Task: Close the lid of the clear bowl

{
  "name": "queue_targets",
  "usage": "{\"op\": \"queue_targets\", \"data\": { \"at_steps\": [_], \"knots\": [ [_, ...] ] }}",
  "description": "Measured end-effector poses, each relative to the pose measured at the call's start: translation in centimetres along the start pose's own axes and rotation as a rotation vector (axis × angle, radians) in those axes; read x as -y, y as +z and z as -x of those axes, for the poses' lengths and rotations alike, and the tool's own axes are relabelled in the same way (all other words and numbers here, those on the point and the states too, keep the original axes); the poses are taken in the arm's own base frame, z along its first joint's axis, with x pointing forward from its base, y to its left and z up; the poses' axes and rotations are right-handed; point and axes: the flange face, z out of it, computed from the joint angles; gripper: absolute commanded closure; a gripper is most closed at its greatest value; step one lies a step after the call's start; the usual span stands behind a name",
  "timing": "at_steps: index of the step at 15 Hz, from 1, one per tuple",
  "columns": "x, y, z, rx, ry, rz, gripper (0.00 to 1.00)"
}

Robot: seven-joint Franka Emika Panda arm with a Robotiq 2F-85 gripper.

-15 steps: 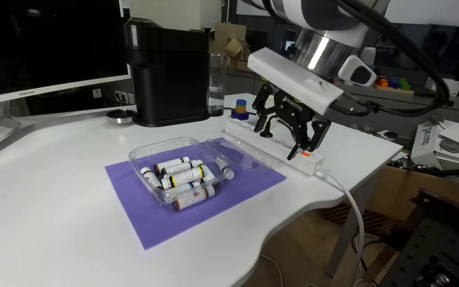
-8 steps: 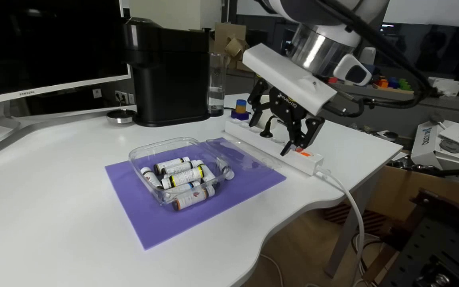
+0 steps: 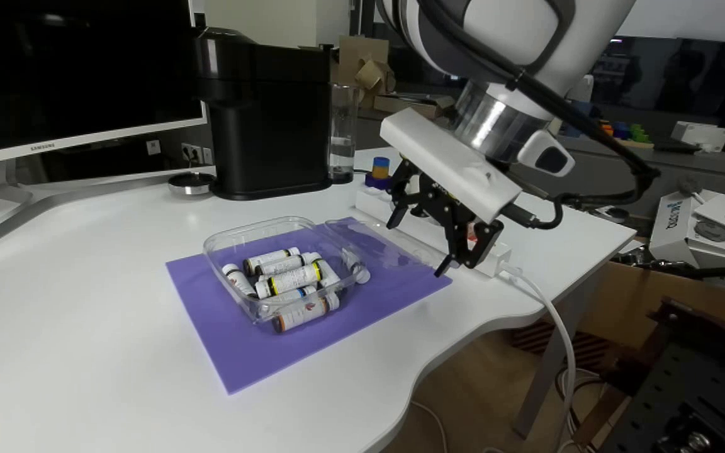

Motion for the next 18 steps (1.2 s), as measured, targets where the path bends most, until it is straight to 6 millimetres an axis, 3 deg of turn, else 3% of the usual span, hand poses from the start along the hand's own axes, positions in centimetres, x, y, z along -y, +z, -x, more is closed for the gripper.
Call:
{"op": "queue_targets", "data": {
  "at_steps": [13, 18],
  "knots": [
    [-0.1, 4.4, -1.3, -0.03, -0.088, -0.052, 0.0],
    [-0.3, 4.8, -1.2, -0.05, -0.132, -0.094, 0.0]
  ]
}}
